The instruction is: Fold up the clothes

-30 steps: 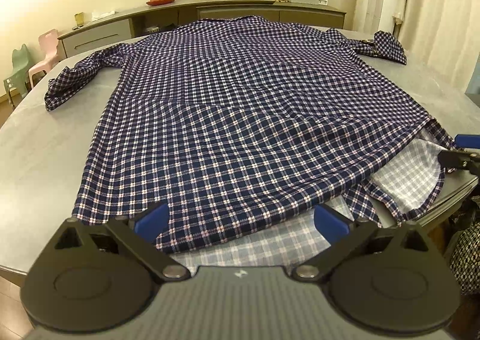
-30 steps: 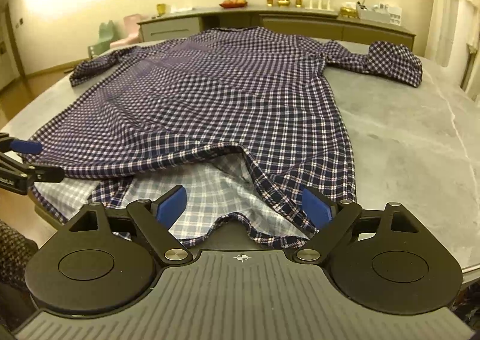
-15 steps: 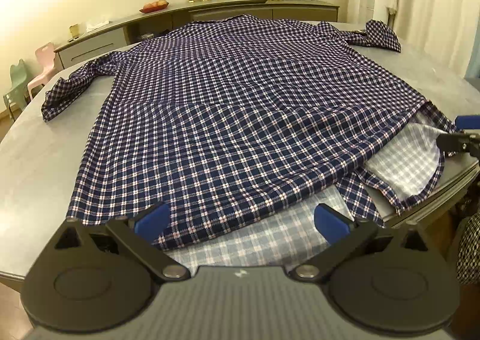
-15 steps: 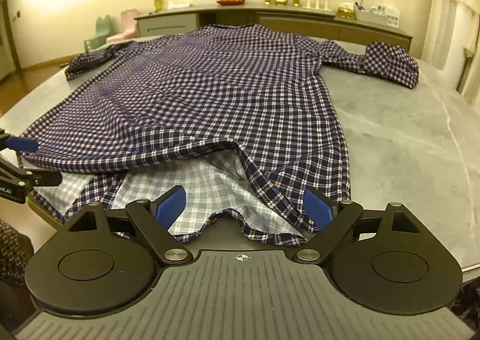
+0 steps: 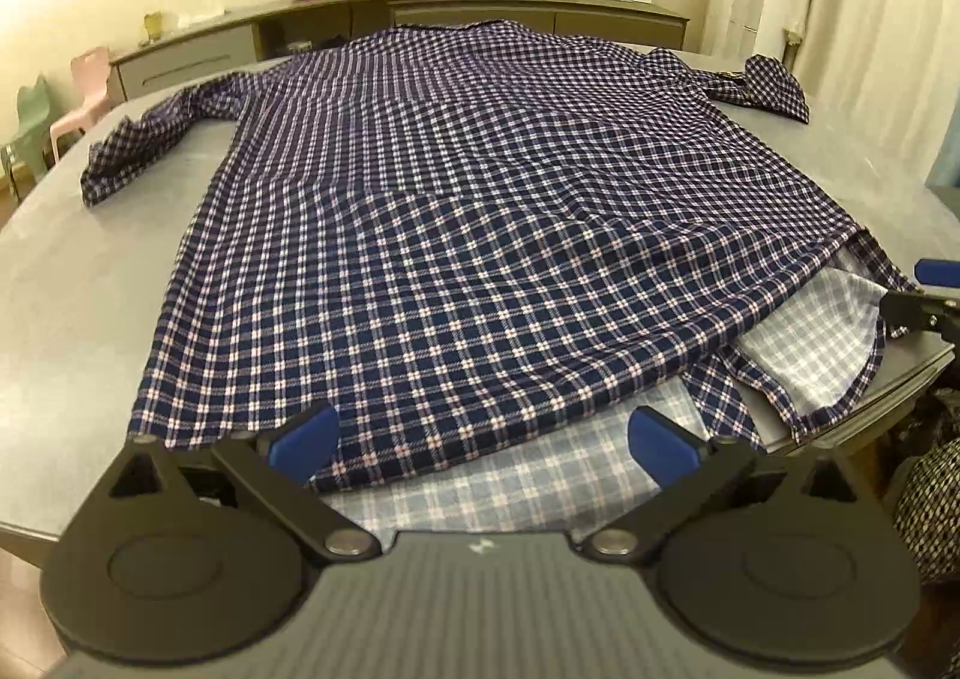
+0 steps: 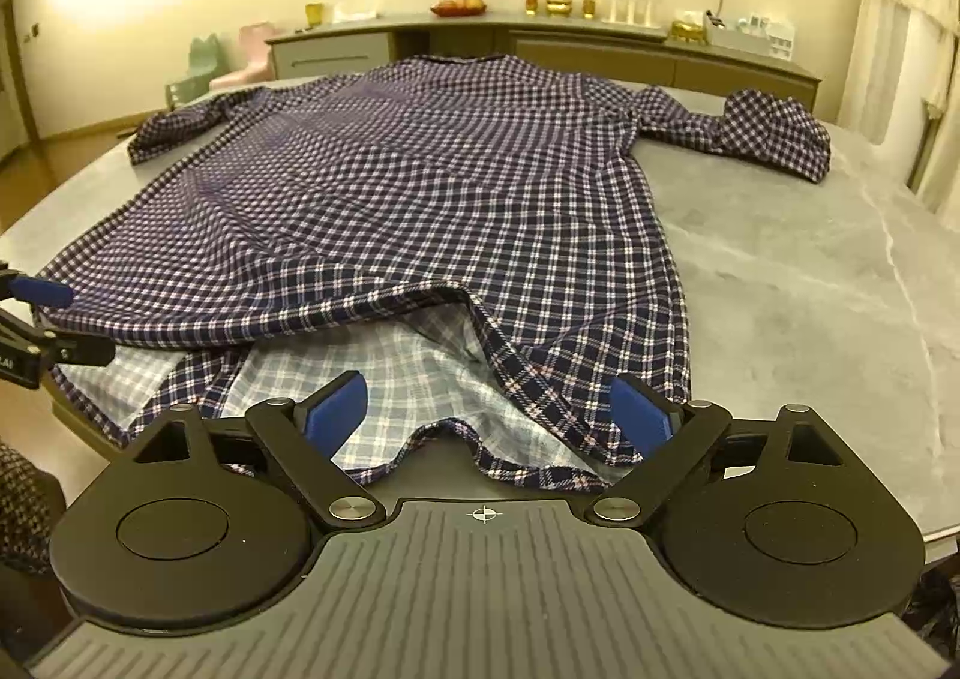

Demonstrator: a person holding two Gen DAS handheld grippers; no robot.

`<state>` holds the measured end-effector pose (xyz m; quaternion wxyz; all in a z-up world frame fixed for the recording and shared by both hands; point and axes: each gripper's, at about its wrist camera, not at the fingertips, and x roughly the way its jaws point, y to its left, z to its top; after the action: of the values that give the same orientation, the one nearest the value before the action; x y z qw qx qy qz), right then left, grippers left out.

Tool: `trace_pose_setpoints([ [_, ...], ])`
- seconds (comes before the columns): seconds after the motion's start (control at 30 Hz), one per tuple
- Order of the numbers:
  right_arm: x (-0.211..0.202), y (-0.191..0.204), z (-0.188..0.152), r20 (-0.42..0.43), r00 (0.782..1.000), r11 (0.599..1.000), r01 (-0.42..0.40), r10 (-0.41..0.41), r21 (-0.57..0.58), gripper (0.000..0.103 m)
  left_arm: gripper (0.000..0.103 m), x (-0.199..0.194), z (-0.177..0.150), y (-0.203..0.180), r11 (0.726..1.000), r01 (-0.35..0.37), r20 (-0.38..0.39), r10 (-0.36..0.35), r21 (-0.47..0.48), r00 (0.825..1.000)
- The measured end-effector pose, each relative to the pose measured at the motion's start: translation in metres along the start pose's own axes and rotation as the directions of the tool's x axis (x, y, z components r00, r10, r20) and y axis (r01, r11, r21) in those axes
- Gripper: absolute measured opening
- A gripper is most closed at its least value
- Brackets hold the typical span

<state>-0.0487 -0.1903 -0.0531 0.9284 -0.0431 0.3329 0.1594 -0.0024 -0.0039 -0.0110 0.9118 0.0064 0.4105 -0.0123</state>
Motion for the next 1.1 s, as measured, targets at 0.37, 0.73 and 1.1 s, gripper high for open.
trace_pose_setpoints([
  [0.37,0.000,0.003,0.001,-0.004,1.000,1.000,0.008,-0.008,-0.012,0.089,0.052,-0.005,0.002,0.005,1.000,-0.012,0.022,0.012,-0.022,1.000],
  [0.73,-0.016,0.003,0.008,0.070,0.997,1.000,-0.029,0.029,0.000,0.038,0.043,-0.007,0.006,0.021,0.997,0.015,0.041,-0.011,-0.077,0.999],
  [1.1,0.025,0.065,-0.003,0.149,0.974,0.825,0.223,-0.170,-0.519,0.083,0.088,0.001,0.003,0.029,0.958,0.227,0.044,-0.222,-0.175,0.974],
])
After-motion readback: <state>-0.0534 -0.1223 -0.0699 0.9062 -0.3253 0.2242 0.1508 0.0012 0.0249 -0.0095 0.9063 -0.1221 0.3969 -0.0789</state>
